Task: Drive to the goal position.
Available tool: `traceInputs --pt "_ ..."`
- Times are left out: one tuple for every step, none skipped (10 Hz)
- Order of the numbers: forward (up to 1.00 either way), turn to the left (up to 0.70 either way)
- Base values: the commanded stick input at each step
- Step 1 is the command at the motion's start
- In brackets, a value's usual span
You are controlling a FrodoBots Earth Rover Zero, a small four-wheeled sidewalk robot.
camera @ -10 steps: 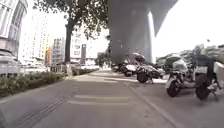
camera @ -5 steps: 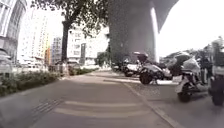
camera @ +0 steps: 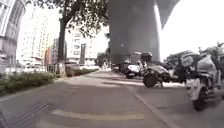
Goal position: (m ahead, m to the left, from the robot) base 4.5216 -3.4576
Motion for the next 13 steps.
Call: traceInputs --pt "0.70 0.12" --pt "0.70 0.00" --pt "0.70 0.00" --pt "0.70 0.00" --pt "0.70 0.00" --pt "0.70 0.00" --pt "0.70 0.00" --pt "0.70 0.00" --pt "0.70 0.00" --pt "0.70 0.00" --pt "0.70 0.00" --pt "0.70 0.00" --pt "0.70 0.00"
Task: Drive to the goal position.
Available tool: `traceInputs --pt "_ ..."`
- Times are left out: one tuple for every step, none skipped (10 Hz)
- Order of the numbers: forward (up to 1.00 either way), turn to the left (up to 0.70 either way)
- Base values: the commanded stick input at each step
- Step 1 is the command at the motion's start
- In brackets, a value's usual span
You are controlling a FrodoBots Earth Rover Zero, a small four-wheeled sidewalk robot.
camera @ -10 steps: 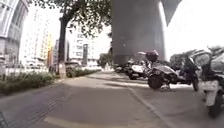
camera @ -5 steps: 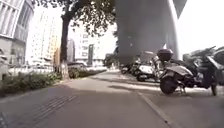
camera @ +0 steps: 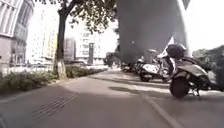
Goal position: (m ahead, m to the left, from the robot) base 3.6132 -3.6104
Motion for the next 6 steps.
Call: traceInputs --pt "0.70 0.00" --pt "0.70 0.00" --pt "0.70 0.00" --pt "0.70 0.00" --pt "0.70 0.00" --pt "0.70 0.00"
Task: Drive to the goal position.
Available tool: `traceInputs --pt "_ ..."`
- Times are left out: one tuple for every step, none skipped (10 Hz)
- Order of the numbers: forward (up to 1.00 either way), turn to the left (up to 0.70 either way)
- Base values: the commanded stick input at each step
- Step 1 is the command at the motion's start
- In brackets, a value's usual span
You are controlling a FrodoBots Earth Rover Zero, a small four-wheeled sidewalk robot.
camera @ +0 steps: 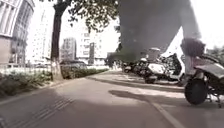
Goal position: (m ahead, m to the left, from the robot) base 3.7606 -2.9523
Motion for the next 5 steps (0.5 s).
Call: traceInputs --pt "0.70 0.00" --pt "0.70 0.00" --pt "0.70 0.00" --pt "0.70 0.00" --pt "0.70 0.00"
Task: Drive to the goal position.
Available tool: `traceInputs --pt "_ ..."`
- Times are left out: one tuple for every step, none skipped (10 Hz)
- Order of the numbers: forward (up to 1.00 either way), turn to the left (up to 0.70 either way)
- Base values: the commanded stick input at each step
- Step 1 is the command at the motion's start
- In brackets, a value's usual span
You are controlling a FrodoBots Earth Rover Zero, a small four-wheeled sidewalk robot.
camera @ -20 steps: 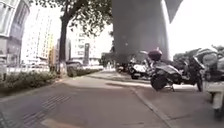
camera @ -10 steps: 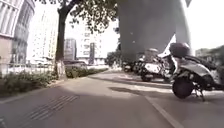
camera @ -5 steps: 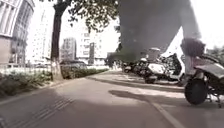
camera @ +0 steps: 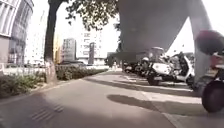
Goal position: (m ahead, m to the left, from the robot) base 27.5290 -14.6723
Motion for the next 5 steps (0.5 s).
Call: traceInputs --pt "0.70 0.00" --pt "0.70 0.00" --pt "0.70 0.00" --pt "0.70 0.00" --pt "0.70 0.00"
